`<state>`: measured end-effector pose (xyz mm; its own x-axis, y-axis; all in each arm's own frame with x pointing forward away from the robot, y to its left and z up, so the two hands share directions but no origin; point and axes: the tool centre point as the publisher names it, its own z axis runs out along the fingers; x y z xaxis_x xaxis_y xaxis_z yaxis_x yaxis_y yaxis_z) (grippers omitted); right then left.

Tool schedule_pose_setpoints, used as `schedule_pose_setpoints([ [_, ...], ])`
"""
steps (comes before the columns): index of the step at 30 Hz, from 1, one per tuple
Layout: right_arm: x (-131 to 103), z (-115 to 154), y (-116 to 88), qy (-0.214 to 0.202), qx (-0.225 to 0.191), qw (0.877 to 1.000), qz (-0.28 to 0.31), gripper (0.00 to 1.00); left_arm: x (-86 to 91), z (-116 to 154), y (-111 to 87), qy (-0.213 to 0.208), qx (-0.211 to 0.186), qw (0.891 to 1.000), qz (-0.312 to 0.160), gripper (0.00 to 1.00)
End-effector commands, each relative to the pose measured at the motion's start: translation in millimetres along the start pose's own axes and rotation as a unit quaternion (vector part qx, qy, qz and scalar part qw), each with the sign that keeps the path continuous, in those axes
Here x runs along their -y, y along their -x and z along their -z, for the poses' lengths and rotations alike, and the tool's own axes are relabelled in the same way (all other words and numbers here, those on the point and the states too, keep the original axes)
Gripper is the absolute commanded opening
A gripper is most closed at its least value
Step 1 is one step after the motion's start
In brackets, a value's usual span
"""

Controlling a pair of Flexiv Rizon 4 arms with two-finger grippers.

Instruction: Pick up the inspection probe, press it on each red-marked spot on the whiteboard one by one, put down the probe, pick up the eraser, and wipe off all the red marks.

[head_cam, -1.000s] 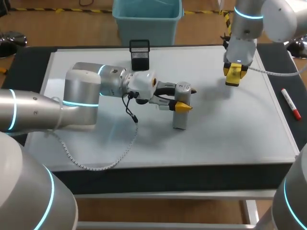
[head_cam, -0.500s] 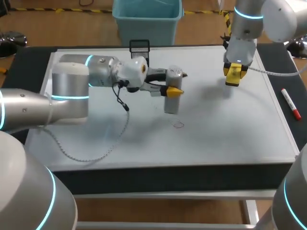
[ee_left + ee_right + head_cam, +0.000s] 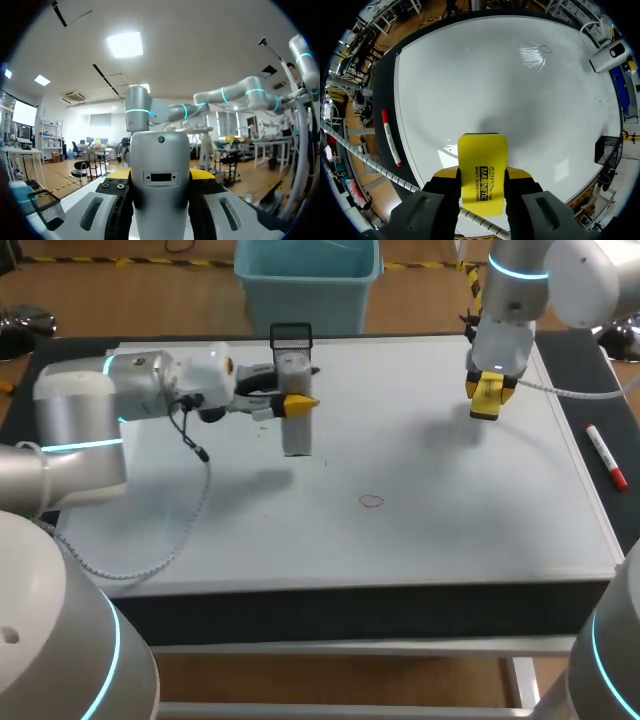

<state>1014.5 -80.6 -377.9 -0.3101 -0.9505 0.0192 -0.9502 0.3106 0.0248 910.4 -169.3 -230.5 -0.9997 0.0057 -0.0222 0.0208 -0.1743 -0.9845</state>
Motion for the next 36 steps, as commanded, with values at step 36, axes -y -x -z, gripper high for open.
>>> schedule_pose_setpoints([
  [36,0.8,0.8,-0.6,0.000,-0.001,1.000,0.001,0.00,21.4,151.5,43.5,0.014,0.120,0.992,-0.023,0.00],
])
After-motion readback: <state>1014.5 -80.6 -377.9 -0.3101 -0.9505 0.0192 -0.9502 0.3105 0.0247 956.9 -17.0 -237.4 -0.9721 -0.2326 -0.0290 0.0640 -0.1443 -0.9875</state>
